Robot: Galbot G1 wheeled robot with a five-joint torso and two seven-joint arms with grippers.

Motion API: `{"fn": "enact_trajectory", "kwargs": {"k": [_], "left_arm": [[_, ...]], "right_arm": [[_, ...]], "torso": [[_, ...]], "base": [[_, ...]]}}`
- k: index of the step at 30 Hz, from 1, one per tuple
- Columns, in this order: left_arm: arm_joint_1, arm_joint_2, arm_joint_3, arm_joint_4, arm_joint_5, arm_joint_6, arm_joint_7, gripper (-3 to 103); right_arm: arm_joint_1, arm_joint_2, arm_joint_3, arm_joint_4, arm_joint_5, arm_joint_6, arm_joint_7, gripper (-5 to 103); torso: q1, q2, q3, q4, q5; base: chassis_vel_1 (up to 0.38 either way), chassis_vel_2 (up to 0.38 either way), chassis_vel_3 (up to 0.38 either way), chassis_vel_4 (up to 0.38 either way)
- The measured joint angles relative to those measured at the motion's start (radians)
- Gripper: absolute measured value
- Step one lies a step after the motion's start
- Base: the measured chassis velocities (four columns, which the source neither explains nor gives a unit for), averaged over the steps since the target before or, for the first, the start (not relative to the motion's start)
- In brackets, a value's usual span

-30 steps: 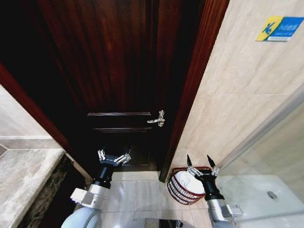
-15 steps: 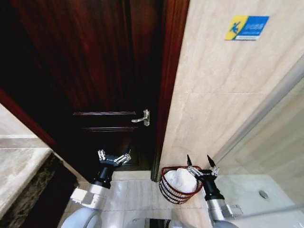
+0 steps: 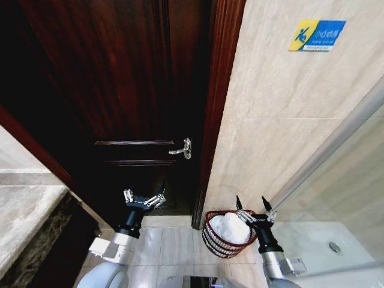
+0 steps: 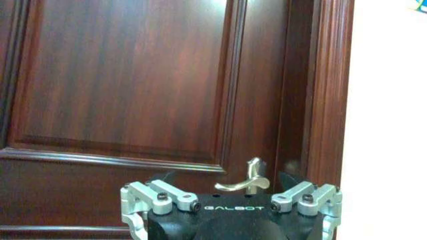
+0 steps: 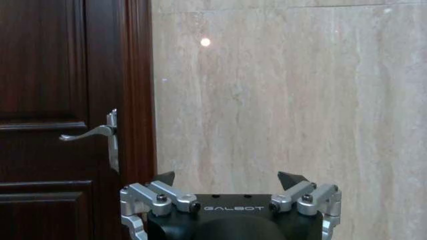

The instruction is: Discard the used towel into the hamper.

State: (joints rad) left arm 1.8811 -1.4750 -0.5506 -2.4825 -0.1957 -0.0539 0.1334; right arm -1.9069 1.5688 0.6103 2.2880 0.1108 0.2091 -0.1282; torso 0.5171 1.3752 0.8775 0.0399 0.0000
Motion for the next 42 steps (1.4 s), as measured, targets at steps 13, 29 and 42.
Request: {"fn": "enact_trajectory", "kwargs": {"k": [13, 29, 42], "left_arm": [[0.0, 0.0, 0.0, 0.0, 0.0, 0.0, 0.0, 100], [0.0, 0.0, 0.0, 0.0, 0.0, 0.0, 0.0, 100], [0.0, 0.0, 0.0, 0.0, 0.0, 0.0, 0.0, 100]], "right_arm": [[0.0, 0.0, 0.0, 0.0, 0.0, 0.0, 0.0, 100], [0.0, 0.0, 0.0, 0.0, 0.0, 0.0, 0.0, 100], [0.0, 0.0, 0.0, 0.0, 0.0, 0.0, 0.0, 100]], "torso": [[0.0, 0.0, 0.0, -0.0001, -0.0001], [0.0, -0.001, 0.0, -0.0001, 0.0003], [0.0, -0.001, 0.0, -0.0001, -0.0003]], "base": [[0.0, 0.0, 0.0, 0.0], [-0.054, -0.057, 0.056, 0.05], [-0.003, -0.006, 0.011, 0.008]]}}
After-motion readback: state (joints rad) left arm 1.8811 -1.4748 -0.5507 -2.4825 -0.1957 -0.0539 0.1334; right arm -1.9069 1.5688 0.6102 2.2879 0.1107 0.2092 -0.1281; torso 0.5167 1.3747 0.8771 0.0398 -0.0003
